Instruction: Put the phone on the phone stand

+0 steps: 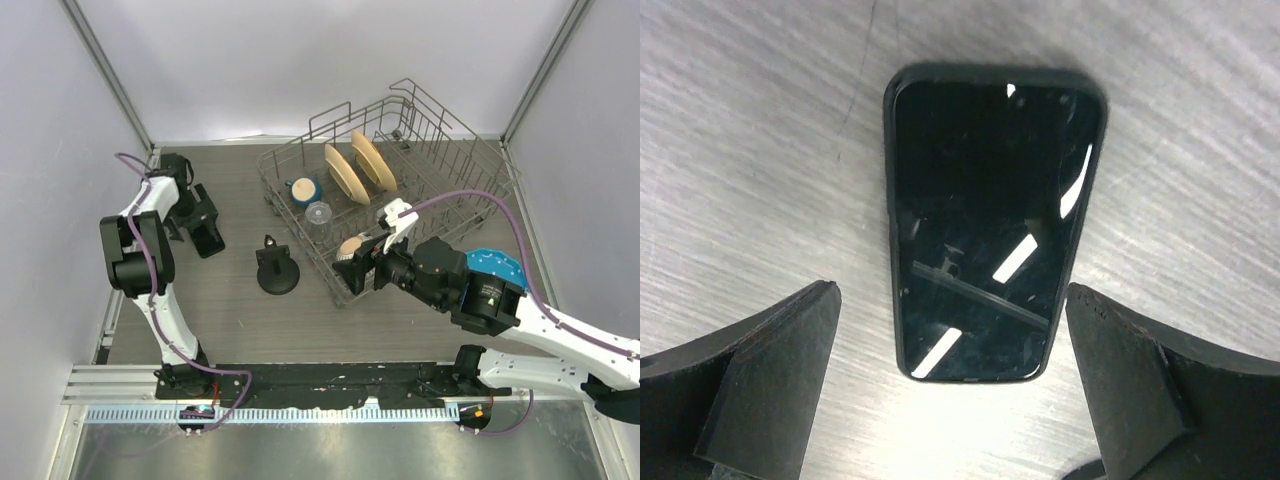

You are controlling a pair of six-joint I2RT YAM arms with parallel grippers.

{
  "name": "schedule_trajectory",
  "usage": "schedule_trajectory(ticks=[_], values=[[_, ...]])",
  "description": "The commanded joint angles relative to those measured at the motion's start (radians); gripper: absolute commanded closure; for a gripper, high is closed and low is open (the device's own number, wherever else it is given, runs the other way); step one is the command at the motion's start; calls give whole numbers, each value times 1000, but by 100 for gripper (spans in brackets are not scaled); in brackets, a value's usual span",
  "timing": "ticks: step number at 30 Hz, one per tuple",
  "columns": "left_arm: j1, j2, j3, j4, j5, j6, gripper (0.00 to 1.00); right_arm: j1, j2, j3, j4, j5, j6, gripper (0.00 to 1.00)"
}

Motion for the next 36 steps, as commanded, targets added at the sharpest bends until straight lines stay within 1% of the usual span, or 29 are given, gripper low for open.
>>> schedule_trajectory(ticks=[1, 3, 9, 13, 16, 20, 21, 23, 24, 27, 30, 32, 33, 34, 36], values=[[-43, 65, 95, -60, -88, 31, 0, -1, 14, 46, 23, 6, 25, 17], [-58, 84, 107, -69, -88, 24, 0, 0, 28, 56, 25, 8, 31, 17], [-60, 131, 132, -78, -114, 7, 0, -1, 55, 79, 29, -6, 49, 17], [-61, 160, 152, -110, -167, -1, 0, -1, 91, 85, 23, 0, 61, 18], [-61, 171, 153, -107, -149, 0, 0, -1, 124, 103, 2, 25, 81, 18], [-63, 191, 150, -104, -131, -6, 0, -1, 236, 187, -113, 123, 156, 16], [-63, 196, 150, -106, -125, -9, 0, -1, 258, 225, -169, 149, 170, 16], [-63, 205, 144, -104, -131, -19, 0, -1, 302, 255, -217, 167, 204, 14], [-63, 206, 136, -101, -134, -21, 0, -1, 313, 275, -249, 174, 216, 13], [-57, 207, 117, -81, -109, -29, 1, -1, 322, 296, -274, 198, 265, 9], [-47, 205, 100, -55, -83, -41, 9, -1, 307, 310, -279, 212, 311, 7], [-40, 213, 96, -46, -60, -44, 17, -1, 296, 316, -277, 198, 325, 7], [-35, 214, 93, -44, -52, -49, 21, -1, 290, 316, -280, 197, 333, 7], [-28, 217, 90, -35, -46, -53, 31, -1, 283, 316, -282, 195, 337, 6], [-21, 214, 83, -28, -48, -58, 39, -1, 276, 318, -285, 172, 307, 6]])
